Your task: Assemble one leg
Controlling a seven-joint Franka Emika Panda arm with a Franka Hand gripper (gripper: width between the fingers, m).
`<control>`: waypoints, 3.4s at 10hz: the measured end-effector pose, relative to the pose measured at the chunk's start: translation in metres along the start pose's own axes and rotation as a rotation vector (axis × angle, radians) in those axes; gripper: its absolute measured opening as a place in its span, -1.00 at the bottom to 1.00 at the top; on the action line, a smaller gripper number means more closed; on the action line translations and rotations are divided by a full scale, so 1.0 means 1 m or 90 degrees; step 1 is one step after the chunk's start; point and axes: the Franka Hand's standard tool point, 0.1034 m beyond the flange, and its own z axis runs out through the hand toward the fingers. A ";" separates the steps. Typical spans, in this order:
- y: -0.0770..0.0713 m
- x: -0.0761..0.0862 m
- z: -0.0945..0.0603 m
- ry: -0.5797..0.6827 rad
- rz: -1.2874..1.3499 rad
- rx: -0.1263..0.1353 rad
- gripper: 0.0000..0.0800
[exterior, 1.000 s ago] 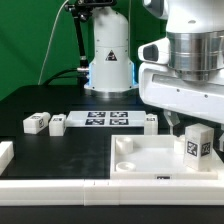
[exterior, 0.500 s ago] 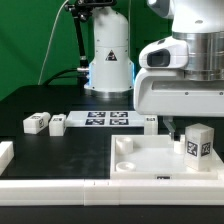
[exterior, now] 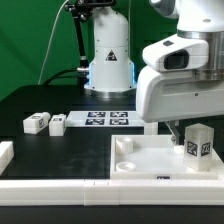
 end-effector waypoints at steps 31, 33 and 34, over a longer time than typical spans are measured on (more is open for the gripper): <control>-0.003 -0.001 -0.003 0.018 0.267 -0.003 0.62; 0.003 -0.005 0.003 0.012 0.092 -0.012 0.62; 0.005 -0.003 0.002 0.009 0.036 -0.013 0.62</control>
Offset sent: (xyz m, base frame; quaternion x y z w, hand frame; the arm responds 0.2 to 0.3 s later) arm 0.0000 0.0000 0.0000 0.0000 0.0000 0.0000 1.0000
